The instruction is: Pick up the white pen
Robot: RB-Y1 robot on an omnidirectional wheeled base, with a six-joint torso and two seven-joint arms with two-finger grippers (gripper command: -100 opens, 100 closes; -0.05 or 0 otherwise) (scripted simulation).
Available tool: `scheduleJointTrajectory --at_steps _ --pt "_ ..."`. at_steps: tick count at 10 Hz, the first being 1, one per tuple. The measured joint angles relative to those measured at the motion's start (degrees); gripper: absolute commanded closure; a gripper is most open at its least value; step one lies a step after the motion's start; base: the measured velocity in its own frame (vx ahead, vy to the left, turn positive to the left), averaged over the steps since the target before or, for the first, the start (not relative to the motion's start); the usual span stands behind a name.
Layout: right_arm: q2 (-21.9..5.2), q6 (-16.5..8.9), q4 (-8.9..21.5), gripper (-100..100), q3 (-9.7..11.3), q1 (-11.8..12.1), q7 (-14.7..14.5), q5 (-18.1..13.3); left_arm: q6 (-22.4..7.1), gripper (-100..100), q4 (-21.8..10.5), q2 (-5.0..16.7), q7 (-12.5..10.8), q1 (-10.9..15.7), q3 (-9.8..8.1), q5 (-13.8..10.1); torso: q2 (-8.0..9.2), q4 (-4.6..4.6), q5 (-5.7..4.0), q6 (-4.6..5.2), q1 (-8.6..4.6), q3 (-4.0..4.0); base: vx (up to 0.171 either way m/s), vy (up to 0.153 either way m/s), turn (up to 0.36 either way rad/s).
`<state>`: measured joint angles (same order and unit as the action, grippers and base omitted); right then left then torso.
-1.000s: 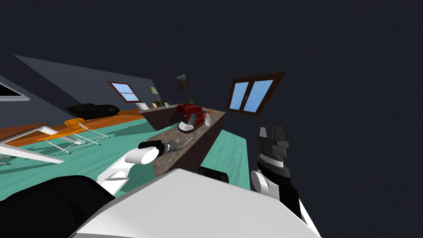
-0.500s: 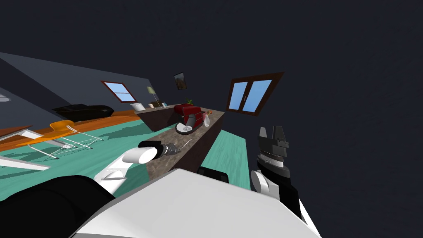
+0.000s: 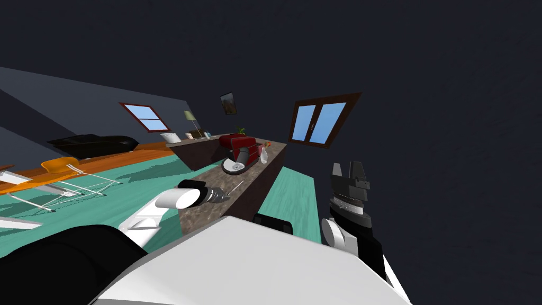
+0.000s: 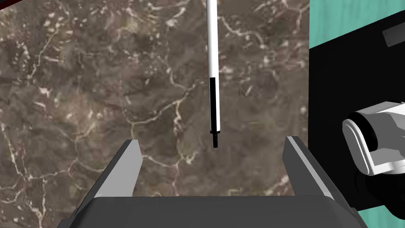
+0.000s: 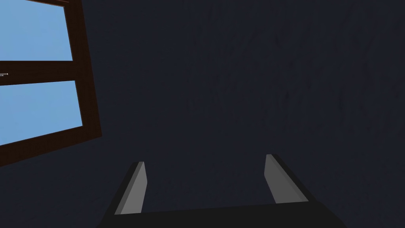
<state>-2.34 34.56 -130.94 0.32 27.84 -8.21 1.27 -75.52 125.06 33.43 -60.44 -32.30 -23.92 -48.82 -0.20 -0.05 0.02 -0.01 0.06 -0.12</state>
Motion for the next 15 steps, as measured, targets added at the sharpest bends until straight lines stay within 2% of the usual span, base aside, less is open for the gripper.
scheduleJointTrajectory --at_steps 4,7,8,9,13,14,15 --pt "0.0 0.0 0.0 0 0.0 0.0 0.0 0.0 -6.4 -100 0.2 0.6 -2.1 -0.4 -0.84 -1.6 0.05 0.01 0.00 -0.01 -0.01 0.02 0.046 0.018 -0.048" --pt "0.0 0.0 0.0 0 0.0 0.0 0.0 0.0 -9.8 -100 -0.1 0.8 -2.9 -0.9 -1.45 -2.7 0.12 0.02 -0.01 -0.02 -0.07 0.06 0.023 0.008 -0.014" --pt "0.0 0.0 0.0 0 0.0 0.0 0.0 0.0 -10.1 0 -0.1 0.8 -3.0 -0.9 -1.47 -2.7 0.19 0.04 -0.02 -0.02 -0.10 0.11 0.000 0.000 0.000" --pt "0.0 0.0 0.0 0 0.0 0.0 0.0 0.0 -10.0 -100 -0.1 0.8 -3.0 -0.9 -1.47 -2.7 0.22 0.04 -0.02 -0.02 -0.10 0.12 0.004 -0.012 -0.027" --pt "0.0 0.0 0.0 0 0.0 0.0 0.0 0.0 -7.3 -100 -4.5 -0.5 -0.4 0.1 0.07 -0.9 0.21 0.04 -0.03 -0.02 -0.16 0.11 0.006 -0.015 -0.016" --pt "0.0 0.0 0.0 0 0.0 0.0 0.0 0.0 -7.1 100 -4.6 -0.5 -0.3 0.1 0.10 -0.9 0.22 0.04 -0.03 -0.02 -0.13 0.12 0.000 0.000 0.000" --pt "0.0 0.0 0.0 0 0.0 0.0 0.0 0.0 -7.2 100 -4.6 -0.5 -0.3 0.1 0.09 -0.9 0.23 0.05 -0.03 -0.02 -0.11 0.13 0.000 0.000 0.000"
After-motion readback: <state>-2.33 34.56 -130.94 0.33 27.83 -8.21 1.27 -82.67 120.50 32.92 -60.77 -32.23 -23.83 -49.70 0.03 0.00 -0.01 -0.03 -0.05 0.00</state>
